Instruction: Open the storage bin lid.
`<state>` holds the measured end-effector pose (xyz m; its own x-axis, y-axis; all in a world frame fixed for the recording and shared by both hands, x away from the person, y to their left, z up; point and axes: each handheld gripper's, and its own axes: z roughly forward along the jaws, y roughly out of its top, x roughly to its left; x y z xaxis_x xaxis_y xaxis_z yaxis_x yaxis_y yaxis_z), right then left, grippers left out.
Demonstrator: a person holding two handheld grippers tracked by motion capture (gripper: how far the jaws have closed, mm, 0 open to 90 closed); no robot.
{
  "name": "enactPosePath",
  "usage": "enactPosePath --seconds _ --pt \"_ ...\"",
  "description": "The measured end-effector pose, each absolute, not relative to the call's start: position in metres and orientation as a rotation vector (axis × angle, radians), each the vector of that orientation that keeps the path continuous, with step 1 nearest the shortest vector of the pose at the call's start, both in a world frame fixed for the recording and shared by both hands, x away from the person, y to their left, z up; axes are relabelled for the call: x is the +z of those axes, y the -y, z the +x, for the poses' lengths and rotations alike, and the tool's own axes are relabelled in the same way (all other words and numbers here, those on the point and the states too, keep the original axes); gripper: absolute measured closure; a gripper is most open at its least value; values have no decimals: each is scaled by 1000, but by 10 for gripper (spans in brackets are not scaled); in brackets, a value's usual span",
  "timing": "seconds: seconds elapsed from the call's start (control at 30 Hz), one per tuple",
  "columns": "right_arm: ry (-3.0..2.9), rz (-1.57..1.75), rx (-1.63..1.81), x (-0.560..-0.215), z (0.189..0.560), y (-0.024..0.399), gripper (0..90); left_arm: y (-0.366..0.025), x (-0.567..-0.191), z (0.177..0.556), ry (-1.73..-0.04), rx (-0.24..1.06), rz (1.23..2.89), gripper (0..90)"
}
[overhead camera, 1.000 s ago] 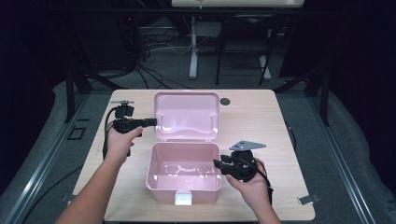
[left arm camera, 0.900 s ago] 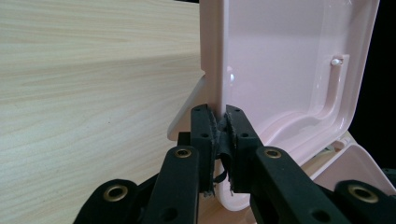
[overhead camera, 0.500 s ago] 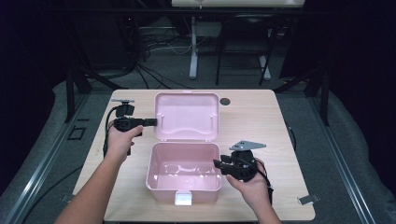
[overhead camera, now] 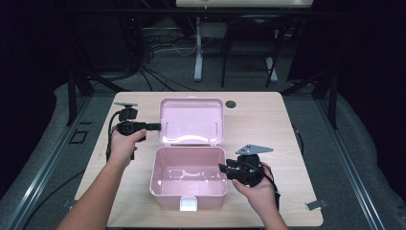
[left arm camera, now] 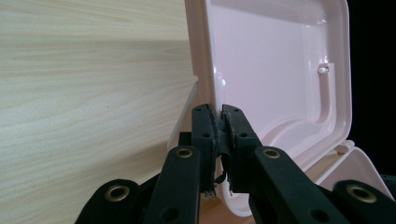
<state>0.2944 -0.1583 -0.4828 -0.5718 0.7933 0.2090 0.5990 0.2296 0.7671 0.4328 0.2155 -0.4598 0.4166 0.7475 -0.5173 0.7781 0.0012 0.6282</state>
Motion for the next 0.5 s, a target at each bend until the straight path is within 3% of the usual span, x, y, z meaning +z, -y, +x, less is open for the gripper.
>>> enactPosePath --seconds 0.5 --pt "-2274 1318 1260 -483 294 158 636 -216 -463 437 -1365 -81 1733 843"
